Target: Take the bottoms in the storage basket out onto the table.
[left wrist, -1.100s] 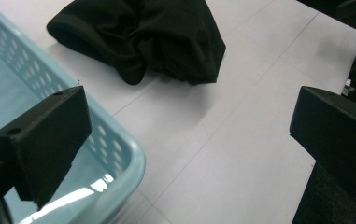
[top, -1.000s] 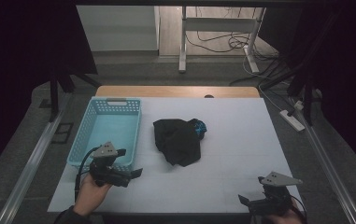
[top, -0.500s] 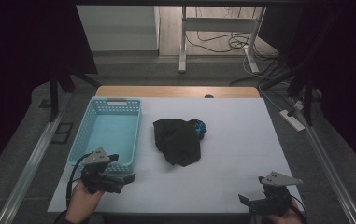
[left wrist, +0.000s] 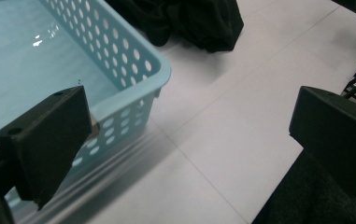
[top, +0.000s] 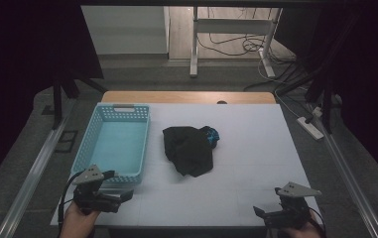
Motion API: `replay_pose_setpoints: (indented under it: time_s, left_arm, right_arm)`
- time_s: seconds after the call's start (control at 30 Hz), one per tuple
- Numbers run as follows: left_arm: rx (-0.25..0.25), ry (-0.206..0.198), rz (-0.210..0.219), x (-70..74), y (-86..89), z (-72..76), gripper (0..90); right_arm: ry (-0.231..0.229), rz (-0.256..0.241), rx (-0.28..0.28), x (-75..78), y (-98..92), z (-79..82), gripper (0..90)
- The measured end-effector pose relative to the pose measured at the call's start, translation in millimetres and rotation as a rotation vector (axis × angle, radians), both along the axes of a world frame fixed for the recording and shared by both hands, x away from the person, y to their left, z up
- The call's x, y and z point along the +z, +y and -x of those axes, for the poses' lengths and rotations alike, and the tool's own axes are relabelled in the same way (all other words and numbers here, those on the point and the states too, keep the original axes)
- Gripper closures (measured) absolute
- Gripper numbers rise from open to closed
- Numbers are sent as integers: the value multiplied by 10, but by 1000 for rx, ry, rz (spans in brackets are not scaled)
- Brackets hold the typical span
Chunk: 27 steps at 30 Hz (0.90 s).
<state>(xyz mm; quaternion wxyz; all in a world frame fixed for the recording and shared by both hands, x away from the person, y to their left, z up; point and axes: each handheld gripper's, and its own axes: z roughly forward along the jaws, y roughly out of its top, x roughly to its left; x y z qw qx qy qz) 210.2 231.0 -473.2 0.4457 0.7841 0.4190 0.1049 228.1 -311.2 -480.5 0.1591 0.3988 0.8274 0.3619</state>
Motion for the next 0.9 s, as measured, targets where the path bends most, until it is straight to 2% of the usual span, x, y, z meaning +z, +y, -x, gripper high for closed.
replay_pose_setpoints:
  time_s: [0.13,0.33,0.9]
  left_arm:
    - [19,2,-13,-15,46,60,2]
    - [50,8,-9,-46,131,128,2]
    - [103,35,-10,-179,292,205,0]
  right_arm:
    - [0,0,-1,0,-1,-1,5]
    - [1,1,-2,-1,0,-2,5]
    - [3,2,-1,-3,3,-4,6]
